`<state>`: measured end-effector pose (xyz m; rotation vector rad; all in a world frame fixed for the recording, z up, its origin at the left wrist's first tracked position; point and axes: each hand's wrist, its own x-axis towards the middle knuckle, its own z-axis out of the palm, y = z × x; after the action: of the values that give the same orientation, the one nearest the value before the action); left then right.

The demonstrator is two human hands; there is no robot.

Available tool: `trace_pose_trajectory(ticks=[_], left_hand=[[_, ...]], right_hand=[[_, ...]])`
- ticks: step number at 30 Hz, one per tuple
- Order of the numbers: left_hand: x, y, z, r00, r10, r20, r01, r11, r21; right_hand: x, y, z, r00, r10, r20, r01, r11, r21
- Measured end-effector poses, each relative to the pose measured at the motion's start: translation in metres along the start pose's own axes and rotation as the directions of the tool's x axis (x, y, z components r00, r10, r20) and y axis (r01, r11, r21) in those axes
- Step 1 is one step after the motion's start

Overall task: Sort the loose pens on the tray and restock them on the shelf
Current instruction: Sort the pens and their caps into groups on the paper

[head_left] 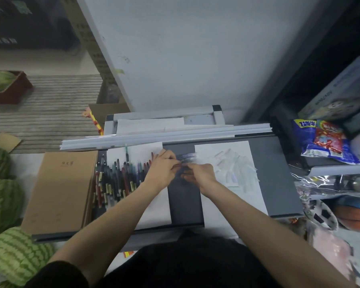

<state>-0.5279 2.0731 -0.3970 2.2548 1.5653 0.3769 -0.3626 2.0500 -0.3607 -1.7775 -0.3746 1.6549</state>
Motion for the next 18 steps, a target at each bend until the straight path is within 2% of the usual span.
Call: trace_pose_trajectory(ticks=[6, 8, 11, 14, 18], left_hand=[[0.003, 0.004, -0.003, 0.989, -0.142, 0.048, 0.140, 0.989, 0.045], [0.006, 0.001, -0.005, 0.971, -0.209, 0.114, 0.206, 0.978, 0.040], [0.002, 0.002, -0.004, 0.959, -0.233, 0.159, 0.236, 0.972, -0.002], [-0.011, 0.012, -0.001, 0.945, -0.295, 0.140, 0.313, 0.941, -0.128], [-0.029, 0.028, 0.001, 0.897, -0.428, 0.109, 0.442, 0.862, -0.249]], right_hand=[[0.002, -0.002, 0.007, 0.995, -0.046, -0.086, 0.041, 0.997, -0.064], [0.002, -0.002, 0.008, 0.992, -0.074, -0.101, 0.060, 0.989, -0.136], [0.004, -0.001, 0.014, 0.992, -0.110, -0.068, 0.087, 0.956, -0.279], [0.005, -0.005, 0.019, 0.983, -0.183, -0.025, 0.150, 0.870, -0.471], [0.011, -0.009, 0.023, 0.960, -0.277, 0.026, 0.229, 0.735, -0.638]])
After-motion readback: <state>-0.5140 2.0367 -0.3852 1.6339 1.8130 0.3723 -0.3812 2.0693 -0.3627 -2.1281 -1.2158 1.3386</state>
